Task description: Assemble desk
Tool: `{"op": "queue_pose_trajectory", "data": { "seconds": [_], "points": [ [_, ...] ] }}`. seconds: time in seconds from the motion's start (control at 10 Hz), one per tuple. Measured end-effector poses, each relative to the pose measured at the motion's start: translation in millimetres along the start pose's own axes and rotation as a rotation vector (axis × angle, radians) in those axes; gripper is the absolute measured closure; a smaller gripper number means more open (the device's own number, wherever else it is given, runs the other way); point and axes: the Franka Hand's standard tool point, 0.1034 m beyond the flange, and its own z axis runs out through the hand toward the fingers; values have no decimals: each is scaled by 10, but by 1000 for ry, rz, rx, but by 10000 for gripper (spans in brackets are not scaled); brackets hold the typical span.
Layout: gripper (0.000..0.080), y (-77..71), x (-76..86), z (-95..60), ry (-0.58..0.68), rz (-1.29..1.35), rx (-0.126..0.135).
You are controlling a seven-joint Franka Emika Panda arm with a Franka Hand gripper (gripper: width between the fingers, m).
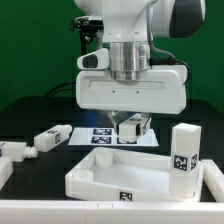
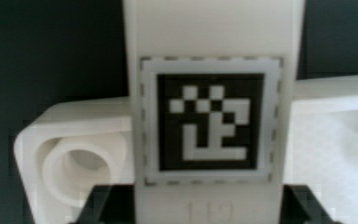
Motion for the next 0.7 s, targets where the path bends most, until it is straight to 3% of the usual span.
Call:
{"op": "queue_pose_trajectory", "data": {
  "seconds": [0.3,0.4,0.7],
  "points": [
    [515,-169,-632,231,55,-15,-21],
    [515,-201,-711,304,61,-39,-31],
    [513,-175,-706,331,59,-36,-35]
  ]
}}
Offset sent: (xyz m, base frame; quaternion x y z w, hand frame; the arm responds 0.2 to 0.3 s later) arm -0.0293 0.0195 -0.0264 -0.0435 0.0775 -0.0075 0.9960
